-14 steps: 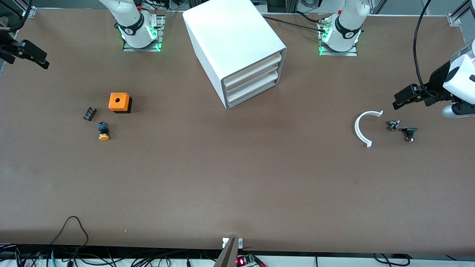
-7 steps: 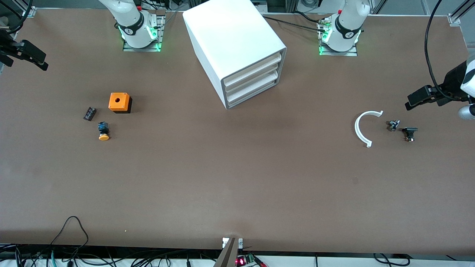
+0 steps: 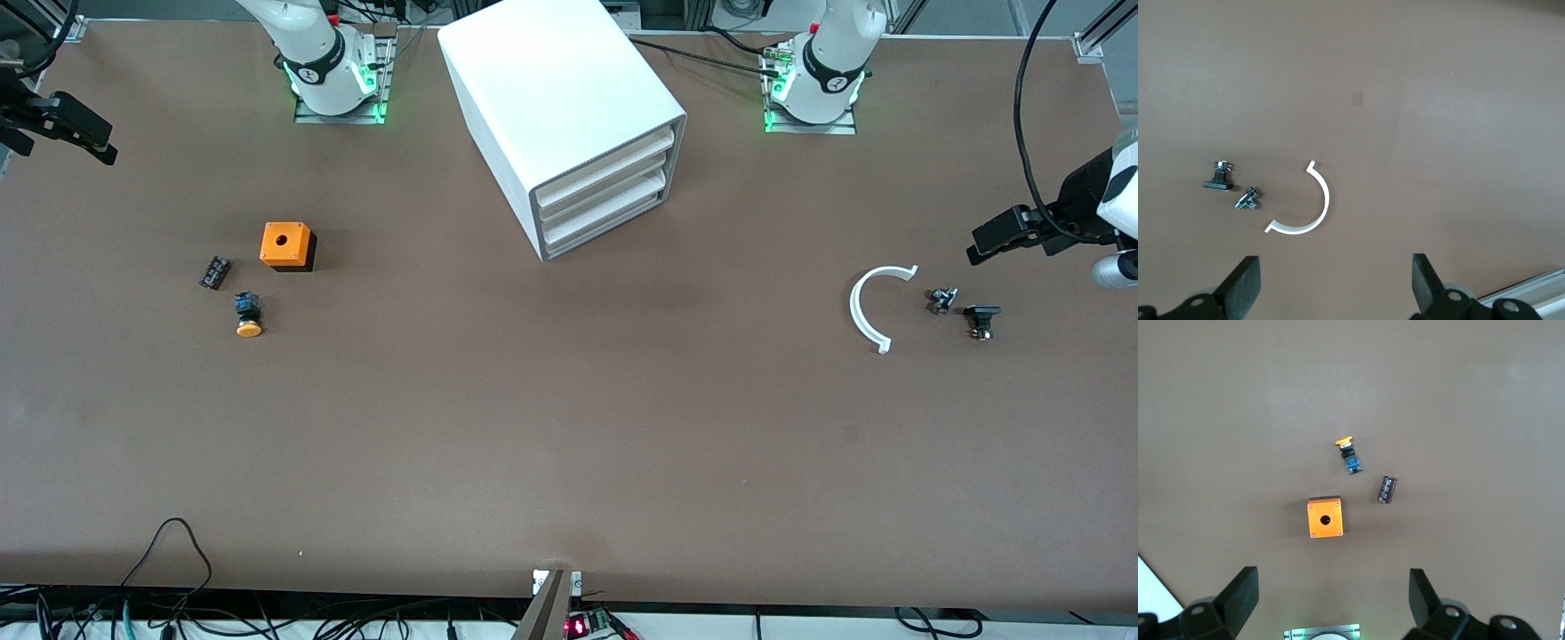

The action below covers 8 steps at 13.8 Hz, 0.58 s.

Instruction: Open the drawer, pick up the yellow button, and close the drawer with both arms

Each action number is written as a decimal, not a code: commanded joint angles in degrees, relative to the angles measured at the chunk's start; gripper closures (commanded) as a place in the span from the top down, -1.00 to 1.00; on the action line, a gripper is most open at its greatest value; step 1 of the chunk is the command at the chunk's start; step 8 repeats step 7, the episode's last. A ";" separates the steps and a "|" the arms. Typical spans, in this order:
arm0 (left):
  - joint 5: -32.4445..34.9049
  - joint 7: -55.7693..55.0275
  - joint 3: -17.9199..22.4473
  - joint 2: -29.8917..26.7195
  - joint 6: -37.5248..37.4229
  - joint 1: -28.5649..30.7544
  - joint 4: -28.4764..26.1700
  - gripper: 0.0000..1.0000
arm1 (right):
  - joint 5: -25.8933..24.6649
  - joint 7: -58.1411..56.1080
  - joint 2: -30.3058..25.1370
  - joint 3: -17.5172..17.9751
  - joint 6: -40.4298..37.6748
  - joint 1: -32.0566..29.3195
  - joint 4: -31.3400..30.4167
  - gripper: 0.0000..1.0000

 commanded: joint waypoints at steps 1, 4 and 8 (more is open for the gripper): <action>0.63 1.30 0.16 0.22 -0.89 0.32 0.30 1.00 | 1.03 -1.04 -1.21 0.09 -0.59 0.17 0.37 1.00; 0.72 1.21 0.08 0.40 -0.89 0.14 0.38 1.00 | 1.03 -1.04 -1.30 0.10 -0.32 0.17 0.36 1.00; 0.72 1.12 -0.01 0.31 -1.15 0.23 0.38 1.00 | 1.03 -0.95 -1.30 0.10 -0.23 0.17 0.45 1.00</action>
